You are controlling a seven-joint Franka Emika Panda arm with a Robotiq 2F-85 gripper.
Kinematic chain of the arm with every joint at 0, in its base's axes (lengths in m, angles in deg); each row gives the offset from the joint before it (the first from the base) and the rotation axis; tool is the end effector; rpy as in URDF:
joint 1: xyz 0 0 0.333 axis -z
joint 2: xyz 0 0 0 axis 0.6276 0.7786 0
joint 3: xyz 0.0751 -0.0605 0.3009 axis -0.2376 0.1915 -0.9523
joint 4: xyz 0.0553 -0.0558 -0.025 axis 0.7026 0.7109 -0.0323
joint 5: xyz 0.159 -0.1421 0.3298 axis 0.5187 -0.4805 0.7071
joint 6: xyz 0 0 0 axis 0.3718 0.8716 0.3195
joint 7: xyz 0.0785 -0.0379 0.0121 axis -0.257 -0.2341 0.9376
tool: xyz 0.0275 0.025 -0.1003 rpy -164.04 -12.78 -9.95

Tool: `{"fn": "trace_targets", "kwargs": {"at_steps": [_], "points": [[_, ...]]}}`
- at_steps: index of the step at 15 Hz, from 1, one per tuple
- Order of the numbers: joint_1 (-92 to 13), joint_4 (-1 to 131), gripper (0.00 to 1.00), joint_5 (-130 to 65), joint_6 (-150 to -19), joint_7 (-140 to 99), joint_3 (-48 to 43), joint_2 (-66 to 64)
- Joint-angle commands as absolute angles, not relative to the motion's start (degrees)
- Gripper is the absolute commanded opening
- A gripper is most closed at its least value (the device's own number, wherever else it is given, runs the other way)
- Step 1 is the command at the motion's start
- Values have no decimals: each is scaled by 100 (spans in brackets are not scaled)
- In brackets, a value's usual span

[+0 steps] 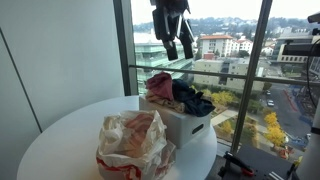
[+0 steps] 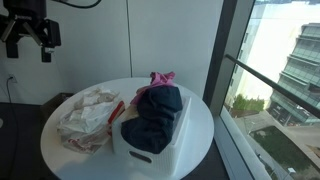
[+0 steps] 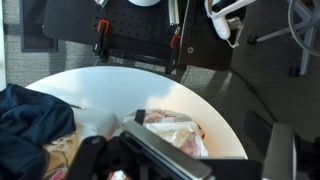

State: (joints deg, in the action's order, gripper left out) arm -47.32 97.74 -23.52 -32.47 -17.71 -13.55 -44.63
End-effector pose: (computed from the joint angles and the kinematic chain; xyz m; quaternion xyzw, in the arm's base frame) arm 0.3596 0.1232 0.5508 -0.9836 -0.1139 0.1395 0.0029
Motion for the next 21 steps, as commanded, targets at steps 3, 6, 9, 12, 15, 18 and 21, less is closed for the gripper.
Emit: {"fn": "trace_targets", "kwargs": {"at_steps": [3,6,9,12,15,18,21], "points": [[-4591,9714,100,-2596,-3481,-2116,-1459,-4221],[-4380,9512,100,-2817,-3814,-2168,-1280,-3907],[-4120,9160,100,-3072,-3977,-2067,-1034,-3433],[-3940,8719,100,-3190,-4310,-1966,-787,-2873],[-3845,8351,100,-3254,-4974,-1961,-646,-2233],[-3747,7973,100,-3434,-5412,-2120,-541,-1599],[-3681,7717,100,-3843,-5903,-2547,-420,-1219]]}}
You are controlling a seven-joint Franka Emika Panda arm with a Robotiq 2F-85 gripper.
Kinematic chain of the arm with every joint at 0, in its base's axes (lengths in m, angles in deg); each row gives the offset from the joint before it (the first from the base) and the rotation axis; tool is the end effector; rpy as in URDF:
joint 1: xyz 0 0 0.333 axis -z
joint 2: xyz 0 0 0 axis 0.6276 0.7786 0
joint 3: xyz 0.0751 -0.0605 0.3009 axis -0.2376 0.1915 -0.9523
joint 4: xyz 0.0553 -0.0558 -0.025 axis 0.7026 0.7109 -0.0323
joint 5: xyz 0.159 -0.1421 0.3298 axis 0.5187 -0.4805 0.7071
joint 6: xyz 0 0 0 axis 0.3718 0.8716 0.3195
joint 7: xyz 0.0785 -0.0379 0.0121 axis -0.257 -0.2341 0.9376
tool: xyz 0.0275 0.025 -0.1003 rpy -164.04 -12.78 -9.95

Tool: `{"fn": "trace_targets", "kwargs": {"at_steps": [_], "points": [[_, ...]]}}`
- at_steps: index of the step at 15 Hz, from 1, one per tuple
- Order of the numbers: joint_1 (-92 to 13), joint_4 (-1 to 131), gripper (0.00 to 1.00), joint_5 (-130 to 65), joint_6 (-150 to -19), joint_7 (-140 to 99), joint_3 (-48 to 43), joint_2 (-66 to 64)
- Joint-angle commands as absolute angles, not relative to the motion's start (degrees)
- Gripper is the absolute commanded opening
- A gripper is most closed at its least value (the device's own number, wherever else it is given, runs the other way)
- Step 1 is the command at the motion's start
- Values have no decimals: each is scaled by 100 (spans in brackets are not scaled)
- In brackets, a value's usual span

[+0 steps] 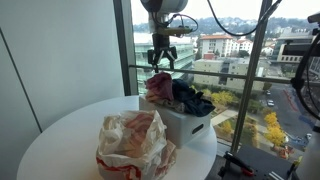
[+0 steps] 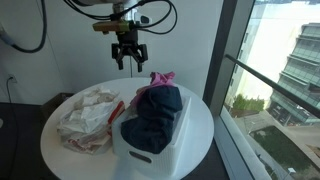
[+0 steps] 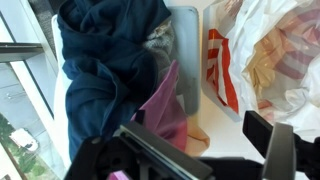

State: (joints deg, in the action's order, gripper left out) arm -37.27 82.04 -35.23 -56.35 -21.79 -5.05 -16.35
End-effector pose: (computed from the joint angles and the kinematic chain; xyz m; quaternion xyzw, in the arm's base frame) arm 0.5574 -0.0333 0.4750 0.9966 -0.0546 -0.0368 0.0486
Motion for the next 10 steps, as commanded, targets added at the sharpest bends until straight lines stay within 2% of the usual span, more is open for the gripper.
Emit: {"fn": "trace_targets", "kwargs": {"at_steps": [1,10], "points": [[-3674,7615,100,-3908,-5947,-2630,-384,-1088],[-3587,6840,100,-4086,-6744,-2974,-55,43]]}}
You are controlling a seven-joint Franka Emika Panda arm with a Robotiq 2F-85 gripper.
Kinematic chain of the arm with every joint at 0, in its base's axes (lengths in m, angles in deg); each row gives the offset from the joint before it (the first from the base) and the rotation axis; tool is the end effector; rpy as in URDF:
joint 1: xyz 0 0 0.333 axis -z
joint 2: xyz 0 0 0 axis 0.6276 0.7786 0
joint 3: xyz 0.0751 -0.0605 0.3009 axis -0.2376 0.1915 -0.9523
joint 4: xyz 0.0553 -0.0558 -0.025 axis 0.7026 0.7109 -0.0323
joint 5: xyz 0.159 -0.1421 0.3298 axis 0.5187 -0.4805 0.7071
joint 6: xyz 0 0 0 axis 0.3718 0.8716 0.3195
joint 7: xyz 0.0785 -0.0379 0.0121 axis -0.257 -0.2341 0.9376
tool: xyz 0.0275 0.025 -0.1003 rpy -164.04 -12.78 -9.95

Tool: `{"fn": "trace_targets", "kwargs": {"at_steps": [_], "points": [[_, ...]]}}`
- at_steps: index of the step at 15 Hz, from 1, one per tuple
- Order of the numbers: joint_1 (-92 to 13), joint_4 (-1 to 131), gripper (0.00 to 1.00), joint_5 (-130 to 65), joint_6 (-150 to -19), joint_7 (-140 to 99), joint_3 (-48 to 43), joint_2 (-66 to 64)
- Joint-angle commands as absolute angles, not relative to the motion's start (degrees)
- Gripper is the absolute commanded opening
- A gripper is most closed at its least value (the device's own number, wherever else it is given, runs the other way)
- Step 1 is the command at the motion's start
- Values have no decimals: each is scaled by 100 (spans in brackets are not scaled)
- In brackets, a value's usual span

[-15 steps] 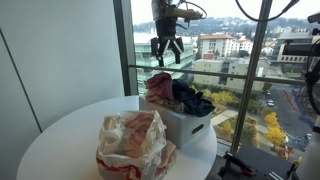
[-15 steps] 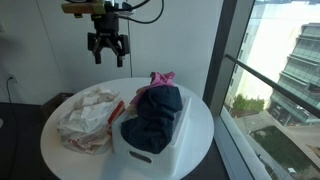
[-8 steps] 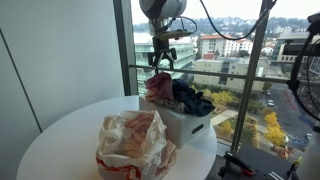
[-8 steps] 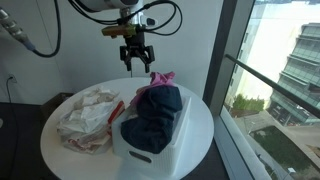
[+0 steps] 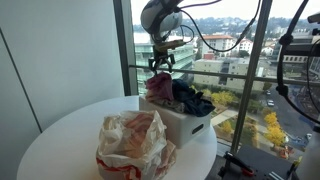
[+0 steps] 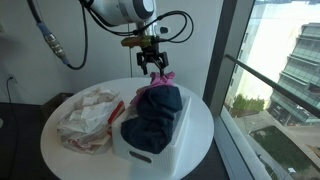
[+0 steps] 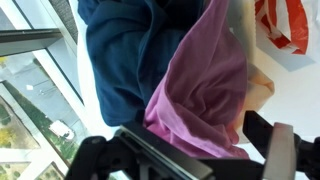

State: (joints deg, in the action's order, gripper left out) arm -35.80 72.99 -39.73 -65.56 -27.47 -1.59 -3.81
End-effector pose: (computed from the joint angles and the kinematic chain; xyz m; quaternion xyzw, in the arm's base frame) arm 0.6247 -0.0900 0.4340 0.9882 -0.1234 0.0148 0.0899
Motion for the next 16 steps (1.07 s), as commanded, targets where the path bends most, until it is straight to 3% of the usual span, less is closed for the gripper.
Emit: {"fn": "trace_targets", "kwargs": {"at_steps": [1,2,3,4,13,16], "points": [[-3581,6762,100,-4063,-6811,-2994,-28,147],[-3580,6680,100,-4027,-6777,-3016,-4,246],[-3592,6639,75,-4056,-6744,-3011,21,316],[-3593,6628,74,-4006,-6754,-3000,21,355],[-3624,6924,5,-3736,-6812,-3228,-6,207],[-3660,7088,0,-3642,-6749,-3452,-13,-16]]}}
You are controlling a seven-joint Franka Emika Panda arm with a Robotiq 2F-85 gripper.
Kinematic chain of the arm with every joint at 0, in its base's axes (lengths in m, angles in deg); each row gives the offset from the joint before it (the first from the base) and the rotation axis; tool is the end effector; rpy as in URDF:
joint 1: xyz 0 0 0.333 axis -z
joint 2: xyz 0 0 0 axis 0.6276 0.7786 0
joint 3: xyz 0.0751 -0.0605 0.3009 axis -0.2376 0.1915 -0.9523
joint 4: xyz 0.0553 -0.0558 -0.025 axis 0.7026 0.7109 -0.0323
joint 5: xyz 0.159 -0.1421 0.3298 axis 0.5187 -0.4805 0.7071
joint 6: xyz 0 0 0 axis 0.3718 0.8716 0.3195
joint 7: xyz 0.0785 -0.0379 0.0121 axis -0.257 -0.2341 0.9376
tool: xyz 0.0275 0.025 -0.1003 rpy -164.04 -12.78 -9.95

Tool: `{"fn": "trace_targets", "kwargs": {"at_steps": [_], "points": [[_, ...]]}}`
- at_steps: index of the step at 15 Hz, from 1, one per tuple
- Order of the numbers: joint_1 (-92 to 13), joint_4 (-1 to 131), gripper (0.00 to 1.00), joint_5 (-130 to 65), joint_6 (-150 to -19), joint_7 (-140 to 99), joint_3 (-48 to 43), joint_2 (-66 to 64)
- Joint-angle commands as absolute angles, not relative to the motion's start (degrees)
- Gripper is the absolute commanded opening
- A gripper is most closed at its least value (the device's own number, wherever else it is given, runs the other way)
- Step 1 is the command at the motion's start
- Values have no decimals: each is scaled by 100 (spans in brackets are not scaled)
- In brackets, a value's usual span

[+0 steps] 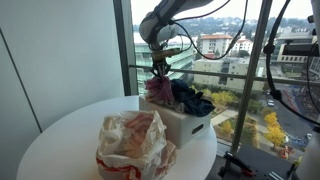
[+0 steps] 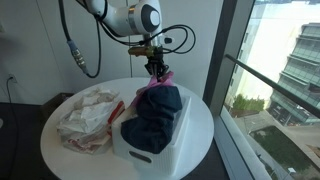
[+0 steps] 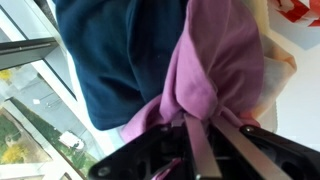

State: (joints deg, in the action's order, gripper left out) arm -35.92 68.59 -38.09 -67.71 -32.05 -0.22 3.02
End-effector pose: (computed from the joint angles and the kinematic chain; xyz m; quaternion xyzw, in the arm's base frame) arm 0.6516 -0.1023 0.3972 0.9809 -0.1748 0.0150 0.0840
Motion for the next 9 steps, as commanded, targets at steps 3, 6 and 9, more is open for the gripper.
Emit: {"fn": "trace_targets", "kwargs": {"at_steps": [3,6,9], "points": [[-3850,7491,2,-3657,-6713,-3893,-51,-708],[-4069,7882,2,-3793,-6785,-4199,-200,-1409],[-4261,8332,2,-3685,-6708,-3885,-582,-2139]]}}
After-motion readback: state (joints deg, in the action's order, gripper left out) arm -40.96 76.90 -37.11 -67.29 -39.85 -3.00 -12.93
